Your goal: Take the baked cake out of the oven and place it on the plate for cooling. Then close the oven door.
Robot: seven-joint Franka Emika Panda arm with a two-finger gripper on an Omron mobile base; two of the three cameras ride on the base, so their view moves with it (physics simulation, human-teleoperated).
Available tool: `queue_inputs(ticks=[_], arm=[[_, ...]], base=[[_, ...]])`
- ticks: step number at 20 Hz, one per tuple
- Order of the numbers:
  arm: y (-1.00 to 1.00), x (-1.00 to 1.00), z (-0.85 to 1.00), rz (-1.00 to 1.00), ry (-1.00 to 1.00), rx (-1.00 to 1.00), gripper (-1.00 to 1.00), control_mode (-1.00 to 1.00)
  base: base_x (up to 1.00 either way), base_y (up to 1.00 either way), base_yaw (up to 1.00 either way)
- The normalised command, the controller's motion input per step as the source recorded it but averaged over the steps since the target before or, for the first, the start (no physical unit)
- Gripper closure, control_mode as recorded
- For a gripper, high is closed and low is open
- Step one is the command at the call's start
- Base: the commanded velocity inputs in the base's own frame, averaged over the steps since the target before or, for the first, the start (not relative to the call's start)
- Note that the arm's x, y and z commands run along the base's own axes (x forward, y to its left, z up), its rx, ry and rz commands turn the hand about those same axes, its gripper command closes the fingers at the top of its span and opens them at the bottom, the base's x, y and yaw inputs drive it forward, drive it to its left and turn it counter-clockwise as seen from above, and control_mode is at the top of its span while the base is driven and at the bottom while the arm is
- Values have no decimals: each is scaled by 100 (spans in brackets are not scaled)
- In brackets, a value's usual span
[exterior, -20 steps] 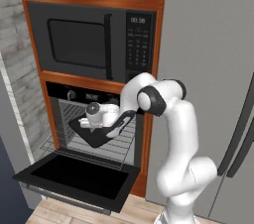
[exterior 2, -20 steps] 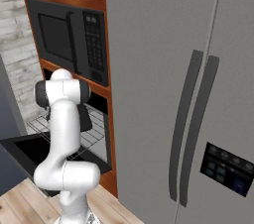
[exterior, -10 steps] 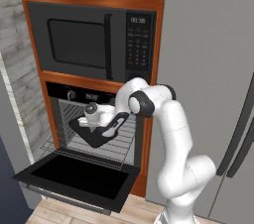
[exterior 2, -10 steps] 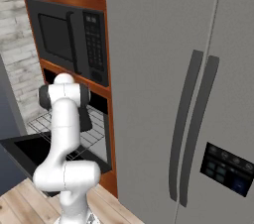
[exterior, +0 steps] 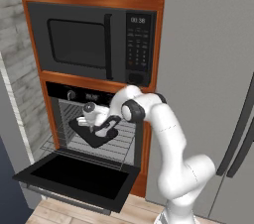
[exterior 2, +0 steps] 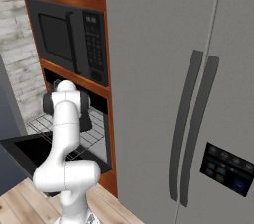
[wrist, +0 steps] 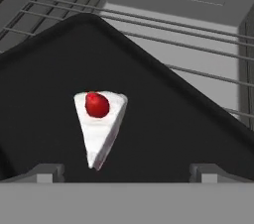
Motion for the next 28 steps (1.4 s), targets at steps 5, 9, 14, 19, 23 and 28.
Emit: queue_inputs(ticks=[5,9,14,19,23,28], arm=[[18,54,-23,0,4,-3,-100,-100],[25,42,-23,0,3,-4,-100,-100],[18,21,-38,0,3,-5,-100,-100],[5,0,-50,0,2,-4,100,-100],[0,0,-47,0,0,0,100,-100],[0,-1,-38,-3,-3,0,100,-100]], base=[[0,0,0],[0,0,0],[0,0,0],[0,0,0],[0,0,0],[0,0,0]])
